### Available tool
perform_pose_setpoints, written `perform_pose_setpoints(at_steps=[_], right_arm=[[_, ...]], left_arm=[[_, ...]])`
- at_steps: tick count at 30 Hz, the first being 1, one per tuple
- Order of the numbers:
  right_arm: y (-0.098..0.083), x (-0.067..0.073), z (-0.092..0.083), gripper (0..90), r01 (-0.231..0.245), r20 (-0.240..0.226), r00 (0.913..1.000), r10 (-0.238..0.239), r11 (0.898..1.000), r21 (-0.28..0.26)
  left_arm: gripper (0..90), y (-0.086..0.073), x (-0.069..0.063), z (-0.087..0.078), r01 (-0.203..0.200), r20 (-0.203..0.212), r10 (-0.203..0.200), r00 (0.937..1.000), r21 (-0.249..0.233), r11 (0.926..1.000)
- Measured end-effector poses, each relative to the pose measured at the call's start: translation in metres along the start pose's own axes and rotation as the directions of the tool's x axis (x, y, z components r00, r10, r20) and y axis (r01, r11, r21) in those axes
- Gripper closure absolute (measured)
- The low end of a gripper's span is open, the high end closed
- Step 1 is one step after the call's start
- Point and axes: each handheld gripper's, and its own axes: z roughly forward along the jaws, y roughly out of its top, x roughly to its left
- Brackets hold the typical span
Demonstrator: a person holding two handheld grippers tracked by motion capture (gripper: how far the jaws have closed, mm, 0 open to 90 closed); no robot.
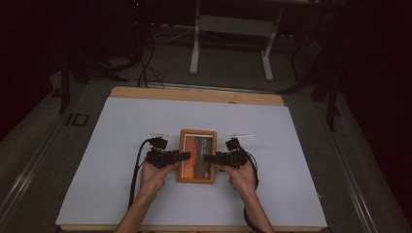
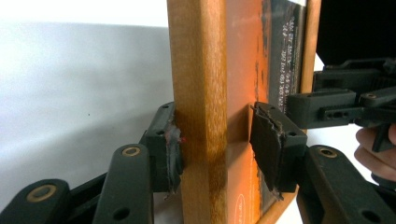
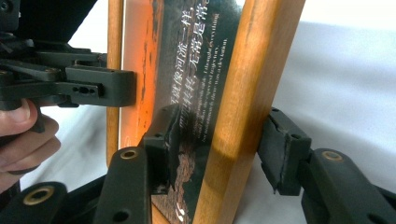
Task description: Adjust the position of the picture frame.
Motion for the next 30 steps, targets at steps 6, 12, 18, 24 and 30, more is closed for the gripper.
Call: perform_pose_setpoints(at_steps=[6,12,18,24,30], right_arm=[[0.002,-0.005,0.004,50.2,-0.02,-0.008,0.9998,0.02,0.999,0.026],[0.003,-0.008,0.009,45.9,-0.031,-0.002,0.9995,0.031,0.999,0.041],[0.002,-0.013,0.013,45.1,-0.055,-0.001,0.9985,0.055,0.997,0.053],[-0.001,-0.018,0.014,46.2,-0.057,0.01,0.9984,0.056,0.997,0.051],[-0.003,-0.016,0.012,47.0,-0.018,0.027,0.9995,0.016,0.999,0.051]], left_arm=[[51.6,0.001,0.001,0.005,0.021,-0.018,-0.021,0.9996,0.006,0.9998],[50.8,-0.003,0.0,0.009,0.067,-0.031,-0.067,0.9973,0.013,0.9976],[50.5,-0.006,0.007,0.015,0.101,-0.013,-0.101,0.9948,0.017,0.9947],[49.3,-0.006,0.012,0.017,0.085,-0.022,-0.085,0.9962,0.023,0.9961],[44.8,-0.005,0.009,0.014,0.033,-0.069,-0.032,0.9971,0.013,0.9994]])
